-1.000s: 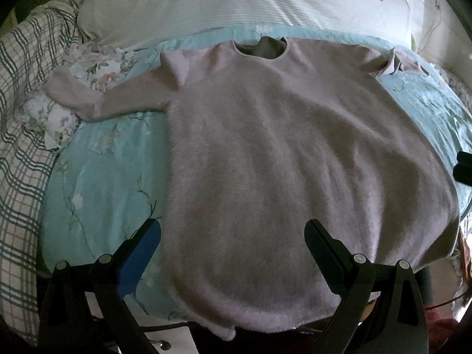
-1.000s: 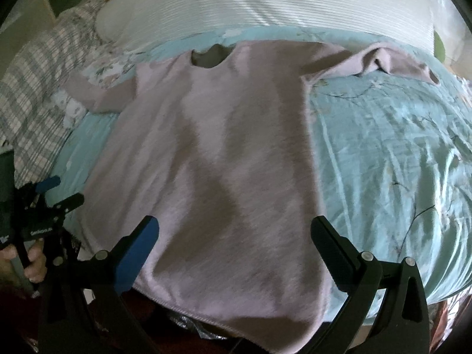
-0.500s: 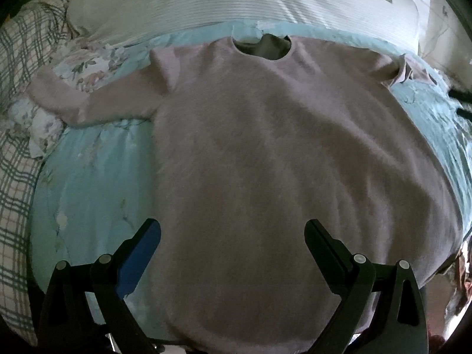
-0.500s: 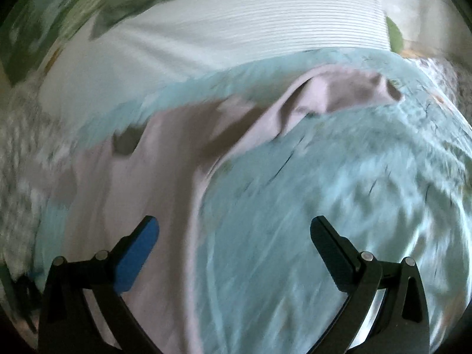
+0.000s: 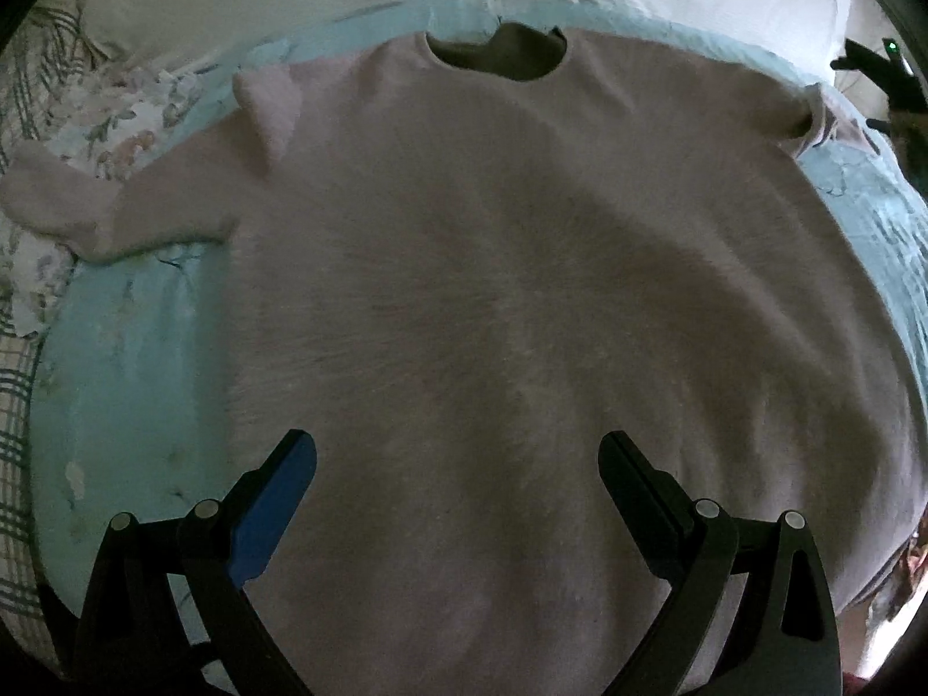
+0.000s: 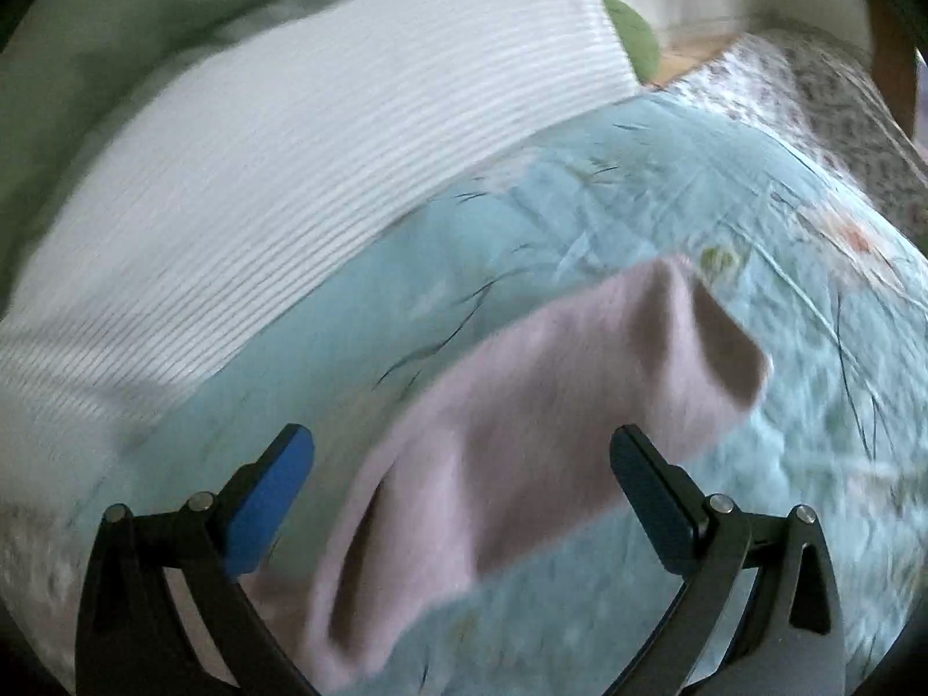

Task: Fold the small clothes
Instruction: 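Grasp the sweater sleeve cuff with the right gripper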

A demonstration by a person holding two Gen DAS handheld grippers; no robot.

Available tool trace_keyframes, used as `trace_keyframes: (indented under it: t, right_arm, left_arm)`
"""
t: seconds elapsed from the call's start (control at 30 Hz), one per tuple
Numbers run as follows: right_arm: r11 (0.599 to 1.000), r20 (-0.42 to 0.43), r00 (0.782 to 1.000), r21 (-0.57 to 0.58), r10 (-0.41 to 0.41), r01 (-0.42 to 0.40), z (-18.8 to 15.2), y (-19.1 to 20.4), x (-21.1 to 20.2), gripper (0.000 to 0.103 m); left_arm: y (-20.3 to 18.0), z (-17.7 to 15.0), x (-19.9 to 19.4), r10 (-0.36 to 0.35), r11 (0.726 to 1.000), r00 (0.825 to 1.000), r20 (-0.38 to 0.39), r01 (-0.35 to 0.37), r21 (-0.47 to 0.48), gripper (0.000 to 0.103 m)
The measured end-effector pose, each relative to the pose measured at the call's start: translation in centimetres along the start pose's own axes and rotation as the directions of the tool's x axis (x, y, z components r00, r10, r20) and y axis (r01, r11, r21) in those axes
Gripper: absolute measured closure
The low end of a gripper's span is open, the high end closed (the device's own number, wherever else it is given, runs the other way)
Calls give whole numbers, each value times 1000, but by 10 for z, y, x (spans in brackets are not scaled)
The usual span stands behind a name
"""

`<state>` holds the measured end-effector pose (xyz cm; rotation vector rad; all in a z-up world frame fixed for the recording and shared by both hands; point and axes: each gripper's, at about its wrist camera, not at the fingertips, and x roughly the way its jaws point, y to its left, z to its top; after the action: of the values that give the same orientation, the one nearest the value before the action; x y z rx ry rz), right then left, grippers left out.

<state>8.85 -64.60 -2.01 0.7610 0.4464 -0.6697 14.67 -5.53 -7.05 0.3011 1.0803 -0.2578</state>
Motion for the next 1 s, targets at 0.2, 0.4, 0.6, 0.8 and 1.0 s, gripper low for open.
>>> trace_keyframes:
  t: [0.2, 0.4, 0.6, 0.8, 1.0]
  right_arm:
    - [983, -66, 980, -2, -185, 186, 27, -14, 52, 29]
    - [998, -26, 997, 6, -68, 68, 21, -30, 37, 95]
    - [977, 0, 978, -37, 209, -208, -6, 8, 4, 96]
    - [864, -102, 872, -122, 479, -488, -73, 107, -22, 97]
    - [719, -248, 740, -183, 626, -670, -155, 213, -30, 97]
  left_arm:
    - [-12, 8, 18, -32, 999, 998, -45, 32, 4, 5]
    - [-15, 14, 23, -51, 999, 998, -36, 52, 17, 5]
    - [-14, 11, 15, -76, 997, 997, -7, 76, 6, 5]
    - [-5, 2, 0, -85, 996, 996, 37, 86, -29, 5]
    - [16, -14, -13, -89, 991, 993, 79, 96, -96, 5]
